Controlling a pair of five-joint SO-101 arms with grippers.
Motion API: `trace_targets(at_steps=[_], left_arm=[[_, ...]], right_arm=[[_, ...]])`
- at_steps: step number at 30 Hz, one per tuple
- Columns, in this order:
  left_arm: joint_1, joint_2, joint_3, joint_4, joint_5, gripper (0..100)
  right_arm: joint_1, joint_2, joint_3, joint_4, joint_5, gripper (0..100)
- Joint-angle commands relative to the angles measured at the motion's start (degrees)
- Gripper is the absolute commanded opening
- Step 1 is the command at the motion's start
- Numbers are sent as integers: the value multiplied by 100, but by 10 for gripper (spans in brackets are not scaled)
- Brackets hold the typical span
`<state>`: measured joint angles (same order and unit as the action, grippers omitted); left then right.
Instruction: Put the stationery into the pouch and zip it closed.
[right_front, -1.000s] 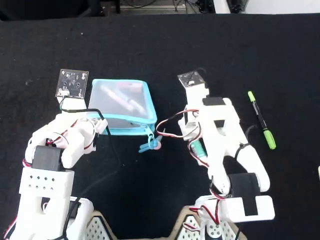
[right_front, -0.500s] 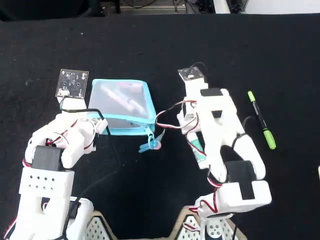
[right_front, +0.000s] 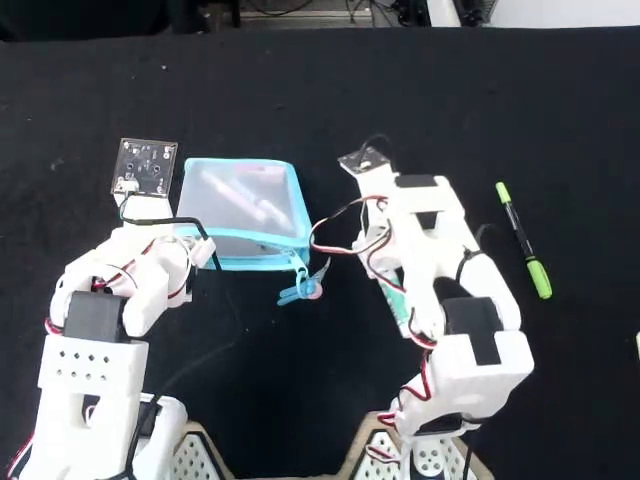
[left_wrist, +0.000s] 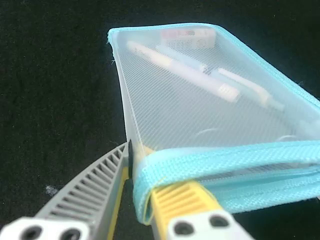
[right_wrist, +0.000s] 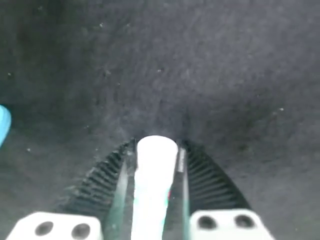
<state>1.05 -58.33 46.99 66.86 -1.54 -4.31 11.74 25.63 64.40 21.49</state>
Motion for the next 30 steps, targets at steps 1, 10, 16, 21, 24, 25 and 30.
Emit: trace_targets(at_steps=[1,10,16,21,24,25,30], left_arm=[[4,9,-66,-35,26,30],[4,9,-66,-35,26,30],[4,9,-66,-44,26,30],[4,9,-57,-35,26,30],[4,9,-57,-35,26,30],[4,9,-57,-35,26,30],[4,9,-57,-35,26,30]], right_arm=[[-53,-127,-154,246,62,13],[-70,-1930,-268,1486,18,10],[-316,-3679,-92,1574,9,11],[-1134,-4927,198,1363,-484,11],[-1644,-5613,215,1363,-738,11],[-1811,-5824,215,1363,-756,11],[-2532,-6527,356,1081,-747,11]])
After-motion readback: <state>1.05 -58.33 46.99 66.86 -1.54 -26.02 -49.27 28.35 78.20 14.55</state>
